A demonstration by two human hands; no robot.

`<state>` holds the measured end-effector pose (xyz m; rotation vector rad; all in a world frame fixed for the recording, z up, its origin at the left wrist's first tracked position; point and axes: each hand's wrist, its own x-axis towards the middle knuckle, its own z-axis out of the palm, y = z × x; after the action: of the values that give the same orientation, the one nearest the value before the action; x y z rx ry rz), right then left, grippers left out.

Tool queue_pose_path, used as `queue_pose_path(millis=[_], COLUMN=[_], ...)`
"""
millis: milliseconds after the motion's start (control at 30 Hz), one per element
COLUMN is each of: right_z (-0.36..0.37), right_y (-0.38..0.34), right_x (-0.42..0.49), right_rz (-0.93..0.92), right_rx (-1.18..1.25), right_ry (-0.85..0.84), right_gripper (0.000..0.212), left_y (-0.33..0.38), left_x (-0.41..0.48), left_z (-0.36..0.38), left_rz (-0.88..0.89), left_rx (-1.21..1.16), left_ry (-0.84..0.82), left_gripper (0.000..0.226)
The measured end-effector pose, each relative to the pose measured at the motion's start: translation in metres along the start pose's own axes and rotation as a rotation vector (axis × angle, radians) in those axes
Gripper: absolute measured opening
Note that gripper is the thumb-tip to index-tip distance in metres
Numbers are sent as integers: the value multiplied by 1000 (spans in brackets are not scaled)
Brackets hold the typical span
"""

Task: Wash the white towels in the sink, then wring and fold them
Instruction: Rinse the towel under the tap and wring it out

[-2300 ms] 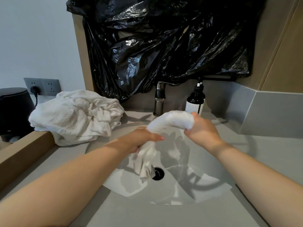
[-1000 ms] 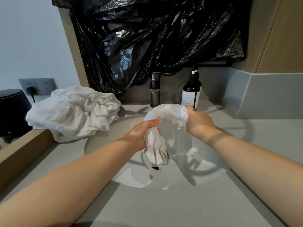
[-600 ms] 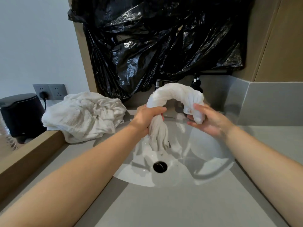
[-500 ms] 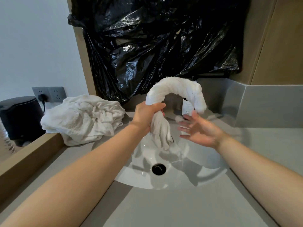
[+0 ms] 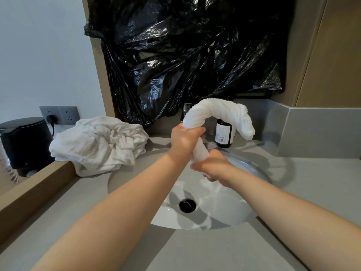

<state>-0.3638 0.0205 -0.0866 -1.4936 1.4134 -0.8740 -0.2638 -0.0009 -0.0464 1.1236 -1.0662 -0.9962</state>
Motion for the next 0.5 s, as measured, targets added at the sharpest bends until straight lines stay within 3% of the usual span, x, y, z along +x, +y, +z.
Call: queue_pose_path(millis=[133, 200, 500], right_z=[15, 16, 11], right_y=[6, 10, 17], right_x=[4, 6, 8], right_rz=[-112, -121, -252], right_rx=[-222, -374, -831], right_ry=[199, 241, 245], right_gripper=[5, 9, 16], left_y=[-8, -11, -19], left_x=[2, 1, -2], left_z=[0, 1, 0], left_rz=[-57, -72, -161], left_rx=[-31, -28, -19], left_ry=[55, 58, 114], left_gripper=[11, 10, 11])
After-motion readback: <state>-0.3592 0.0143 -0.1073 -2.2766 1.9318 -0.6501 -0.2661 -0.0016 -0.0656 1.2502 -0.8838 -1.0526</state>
